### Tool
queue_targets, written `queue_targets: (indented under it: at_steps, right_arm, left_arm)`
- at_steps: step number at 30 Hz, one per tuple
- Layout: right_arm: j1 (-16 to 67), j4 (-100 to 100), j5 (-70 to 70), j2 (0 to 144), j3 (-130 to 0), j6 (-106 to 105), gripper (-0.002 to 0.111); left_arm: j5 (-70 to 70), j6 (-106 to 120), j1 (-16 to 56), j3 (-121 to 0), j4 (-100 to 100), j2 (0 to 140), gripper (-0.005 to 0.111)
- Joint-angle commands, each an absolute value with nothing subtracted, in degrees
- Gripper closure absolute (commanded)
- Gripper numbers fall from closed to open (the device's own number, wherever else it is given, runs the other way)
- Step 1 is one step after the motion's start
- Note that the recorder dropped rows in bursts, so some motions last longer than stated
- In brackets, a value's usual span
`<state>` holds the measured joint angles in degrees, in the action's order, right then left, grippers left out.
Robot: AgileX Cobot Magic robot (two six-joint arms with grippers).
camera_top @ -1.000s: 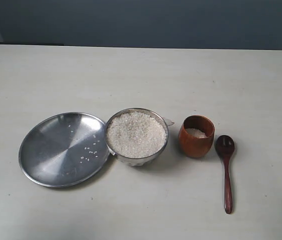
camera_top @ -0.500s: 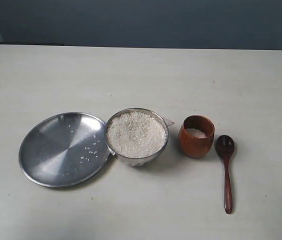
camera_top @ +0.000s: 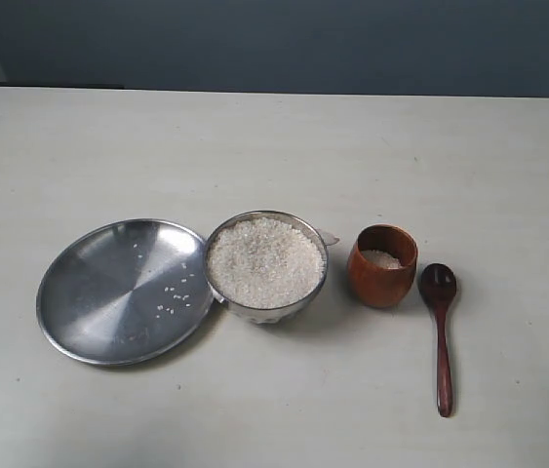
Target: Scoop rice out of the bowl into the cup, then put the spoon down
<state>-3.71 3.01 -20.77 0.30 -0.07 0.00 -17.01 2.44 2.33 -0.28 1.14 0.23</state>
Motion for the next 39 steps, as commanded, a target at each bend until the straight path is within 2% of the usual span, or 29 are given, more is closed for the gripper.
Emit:
queue_targets:
  at_steps: [1, 10, 21, 32, 39]
  right_arm:
    - [-3.9, 4.5, -16.2, 0.0, 0.0, -0.3, 0.108]
    - [-3.9, 3.4, 3.2, 0.0, 0.0, 0.0, 0.108]
    - [-3.9, -17.3, 3.3, 0.0, 0.0, 0.0, 0.108]
    - [-3.9, -26.5, 4.7, 0.0, 0.0, 3.0, 0.108]
    - [-3.9, -24.6, -0.7, 0.0, -5.1, 4.1, 0.108]
  left_arm:
    - [-16.4, 2.1, 2.4, 0.0, 1.0, 0.0, 0.106]
    - [-16.4, 2.1, 2.4, 0.0, 1.0, 0.0, 0.106]
    - [-14.8, 2.1, 2.4, 0.0, 3.2, 0.0, 0.106]
    - [-6.4, 1.5, 2.4, 0.0, 44.3, 0.0, 0.106]
    - [-11.7, 3.8, 2.4, -2.6, 46.7, 0.0, 0.106]
